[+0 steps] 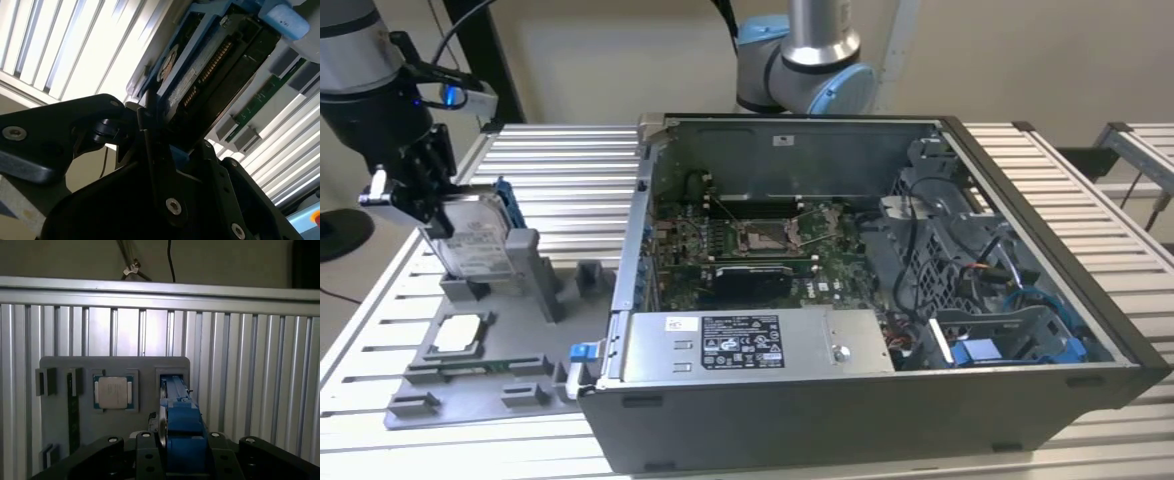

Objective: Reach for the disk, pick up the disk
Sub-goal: 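Pick up the disk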

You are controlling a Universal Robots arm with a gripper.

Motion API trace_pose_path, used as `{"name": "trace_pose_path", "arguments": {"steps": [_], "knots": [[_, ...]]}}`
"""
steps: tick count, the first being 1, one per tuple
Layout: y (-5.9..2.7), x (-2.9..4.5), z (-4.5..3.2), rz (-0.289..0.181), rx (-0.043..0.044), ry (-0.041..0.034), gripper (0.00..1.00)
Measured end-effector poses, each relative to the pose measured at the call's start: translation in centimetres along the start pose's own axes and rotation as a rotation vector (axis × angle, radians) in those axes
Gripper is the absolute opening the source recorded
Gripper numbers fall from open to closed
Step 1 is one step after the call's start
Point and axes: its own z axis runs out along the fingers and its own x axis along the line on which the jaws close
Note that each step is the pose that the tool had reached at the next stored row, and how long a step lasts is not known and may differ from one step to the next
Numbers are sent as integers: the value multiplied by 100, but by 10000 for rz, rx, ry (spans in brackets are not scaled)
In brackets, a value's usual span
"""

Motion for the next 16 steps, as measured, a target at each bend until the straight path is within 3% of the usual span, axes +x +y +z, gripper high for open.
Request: {"name": "trace_pose_path", "arguments": {"steps": [16], "knots": [[1,-4,-138,209,49,-1,0]]}}
